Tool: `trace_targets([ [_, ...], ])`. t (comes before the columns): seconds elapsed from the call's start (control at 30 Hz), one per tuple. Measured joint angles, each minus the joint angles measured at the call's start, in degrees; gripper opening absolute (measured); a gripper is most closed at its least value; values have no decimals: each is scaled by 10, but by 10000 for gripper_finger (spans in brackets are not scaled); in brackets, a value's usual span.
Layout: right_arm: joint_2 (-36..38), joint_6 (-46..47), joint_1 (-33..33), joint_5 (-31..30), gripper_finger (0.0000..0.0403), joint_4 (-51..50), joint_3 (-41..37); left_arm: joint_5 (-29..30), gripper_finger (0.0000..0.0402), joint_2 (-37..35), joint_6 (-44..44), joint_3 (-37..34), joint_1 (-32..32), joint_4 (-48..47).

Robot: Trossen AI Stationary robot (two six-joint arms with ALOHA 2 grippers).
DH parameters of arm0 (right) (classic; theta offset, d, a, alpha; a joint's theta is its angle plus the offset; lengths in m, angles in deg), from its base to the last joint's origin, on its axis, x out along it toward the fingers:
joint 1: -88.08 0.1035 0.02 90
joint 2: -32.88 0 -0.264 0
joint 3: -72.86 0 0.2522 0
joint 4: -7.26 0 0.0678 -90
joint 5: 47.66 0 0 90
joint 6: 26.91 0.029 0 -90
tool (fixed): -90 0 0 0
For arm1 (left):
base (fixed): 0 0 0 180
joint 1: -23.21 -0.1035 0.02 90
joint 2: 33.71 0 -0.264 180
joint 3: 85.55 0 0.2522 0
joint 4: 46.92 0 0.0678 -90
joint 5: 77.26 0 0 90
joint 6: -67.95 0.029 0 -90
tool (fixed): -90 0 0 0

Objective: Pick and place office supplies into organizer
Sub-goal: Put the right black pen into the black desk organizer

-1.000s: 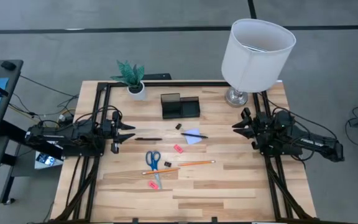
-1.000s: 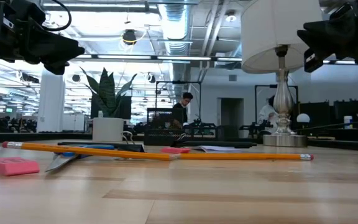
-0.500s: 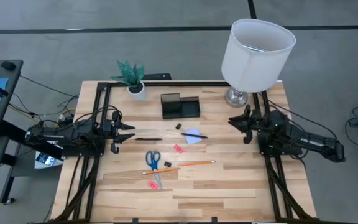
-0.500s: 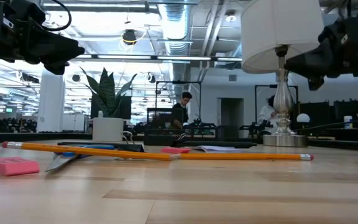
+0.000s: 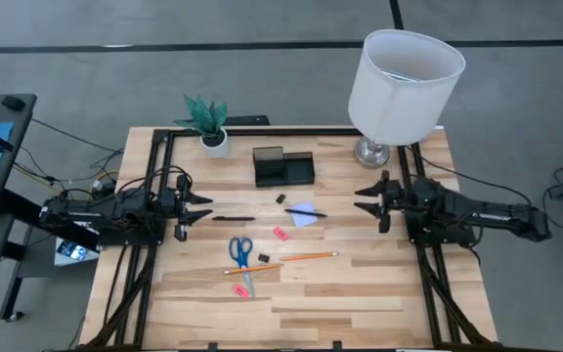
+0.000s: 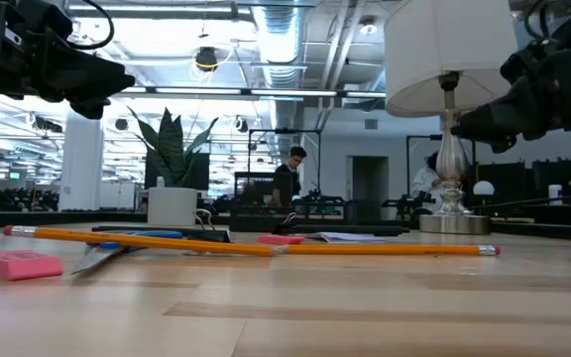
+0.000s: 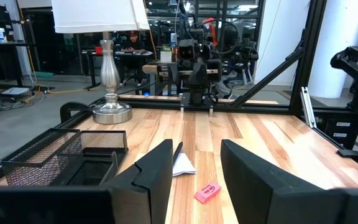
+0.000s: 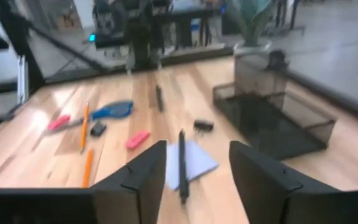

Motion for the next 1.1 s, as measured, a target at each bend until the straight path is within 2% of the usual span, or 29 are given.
trace_targets([
  [0.1,-35,4,18,-11,195,0,0,0,128,0,0,0,0,0],
  [0.3,-108,61,48,-125,204,43,-11,0,128,0,0,0,0,0],
  [0.5,-152,53,82,-148,214,110,-11,0,128,0,0,0,0,0],
  [0.77,-219,96,130,-266,219,190,-11,0,128,0,0,0,0,0],
  [0.93,-263,98,150,-303,219,246,-11,0,128,0,0,0,0,0],
  [1.1,-315,126,168,-308,219,293,-12,0,128,0,0,0,0,0],
])
